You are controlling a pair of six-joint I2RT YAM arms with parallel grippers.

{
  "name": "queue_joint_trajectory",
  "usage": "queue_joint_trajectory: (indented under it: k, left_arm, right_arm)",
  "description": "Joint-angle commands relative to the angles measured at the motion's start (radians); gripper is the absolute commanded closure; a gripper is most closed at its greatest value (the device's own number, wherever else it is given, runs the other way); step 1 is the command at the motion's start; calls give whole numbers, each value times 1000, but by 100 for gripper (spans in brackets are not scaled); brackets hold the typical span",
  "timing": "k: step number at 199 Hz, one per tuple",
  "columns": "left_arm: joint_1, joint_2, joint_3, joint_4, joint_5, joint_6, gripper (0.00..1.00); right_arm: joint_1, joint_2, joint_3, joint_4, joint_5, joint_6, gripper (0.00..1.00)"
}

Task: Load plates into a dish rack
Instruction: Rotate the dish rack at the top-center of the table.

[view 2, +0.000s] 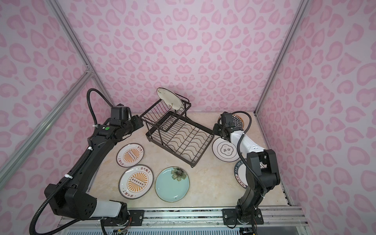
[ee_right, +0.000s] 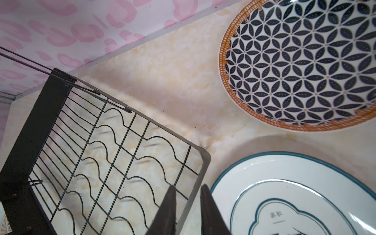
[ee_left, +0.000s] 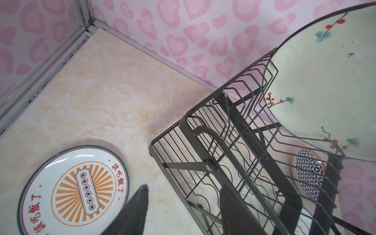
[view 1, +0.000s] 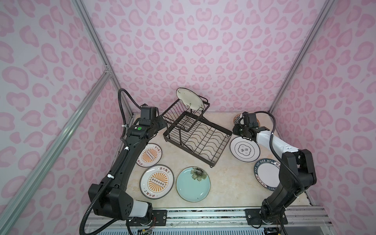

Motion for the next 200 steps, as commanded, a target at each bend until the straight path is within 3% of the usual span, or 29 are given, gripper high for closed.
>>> queue_joint_trajectory:
  k: [1, 60, 138, 200]
  left_arm:
    - [0, -40, -13, -8, -10, 12, 41]
    - [-17, -181, -123, -8, 63, 0, 42]
    - [-163, -283, -333, -75, 93, -31, 45]
    - [-300, -367, -566, -93, 135, -163, 47]
  right_arm:
    - [-17, -30, -24, 27, -19, 11, 77]
    - [-63, -136, -150, 46, -41, 14, 78]
    - [-64, -429, -417, 36, -102, 64, 75]
    - [113, -661, -661, 121, -95, 179, 72]
